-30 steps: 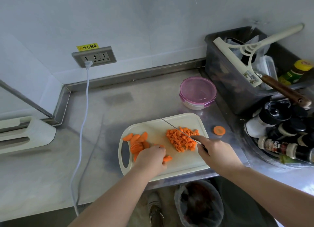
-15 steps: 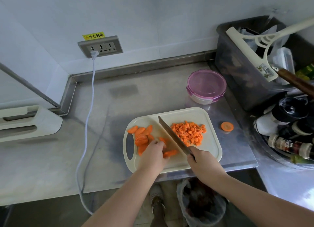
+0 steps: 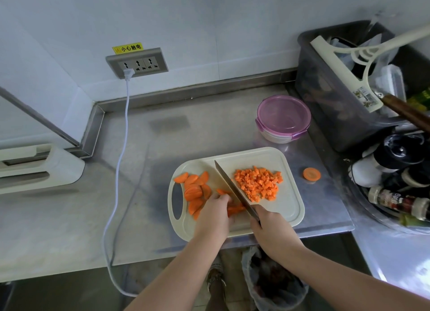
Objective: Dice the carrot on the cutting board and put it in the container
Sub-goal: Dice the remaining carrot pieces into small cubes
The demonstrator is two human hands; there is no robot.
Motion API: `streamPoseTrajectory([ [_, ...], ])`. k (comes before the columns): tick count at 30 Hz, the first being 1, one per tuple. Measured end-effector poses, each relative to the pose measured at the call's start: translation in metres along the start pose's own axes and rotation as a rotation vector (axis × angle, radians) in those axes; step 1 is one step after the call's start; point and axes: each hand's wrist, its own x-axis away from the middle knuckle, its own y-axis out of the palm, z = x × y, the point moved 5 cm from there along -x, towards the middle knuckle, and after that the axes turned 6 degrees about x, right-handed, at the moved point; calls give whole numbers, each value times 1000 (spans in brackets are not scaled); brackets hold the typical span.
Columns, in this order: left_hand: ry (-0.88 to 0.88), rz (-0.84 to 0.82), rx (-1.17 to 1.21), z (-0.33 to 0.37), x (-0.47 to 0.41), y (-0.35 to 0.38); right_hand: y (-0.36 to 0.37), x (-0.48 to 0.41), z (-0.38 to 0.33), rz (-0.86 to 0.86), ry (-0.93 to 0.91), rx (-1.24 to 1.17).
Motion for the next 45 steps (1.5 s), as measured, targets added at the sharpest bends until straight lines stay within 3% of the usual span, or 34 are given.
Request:
streamPoseTrajectory([
  [10,40,88,24,-5,5,-3,-3,-1,0,-2,7,6],
  [26,101,0,-168,-3,5,-6,-4,-3,0,-12,21,-2],
  [38,66,127,-57,-13,-6,-27,-8,-3,2,-27,27,-24],
  [45,272,-96,-405,-11,-43,-29,-22,-7,5,2,33,-22],
])
